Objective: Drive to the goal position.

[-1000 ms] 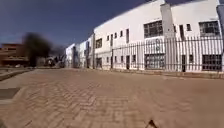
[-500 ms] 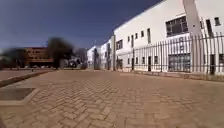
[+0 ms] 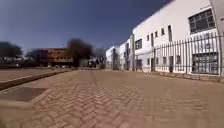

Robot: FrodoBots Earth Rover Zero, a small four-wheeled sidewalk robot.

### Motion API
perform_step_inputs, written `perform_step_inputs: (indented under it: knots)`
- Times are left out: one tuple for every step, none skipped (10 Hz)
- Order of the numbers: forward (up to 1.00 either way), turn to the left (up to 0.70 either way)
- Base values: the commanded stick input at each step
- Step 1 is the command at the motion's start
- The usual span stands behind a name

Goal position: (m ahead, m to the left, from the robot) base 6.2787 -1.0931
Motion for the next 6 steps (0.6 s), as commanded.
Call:
perform_step_inputs:
  knots:
    - [1.0,0.0]
    - [1.0,0.0]
    - [1.0,0.0]
    - [1.0,0.05]
    - [1.0,0.25]
    - [1.0,0.35]
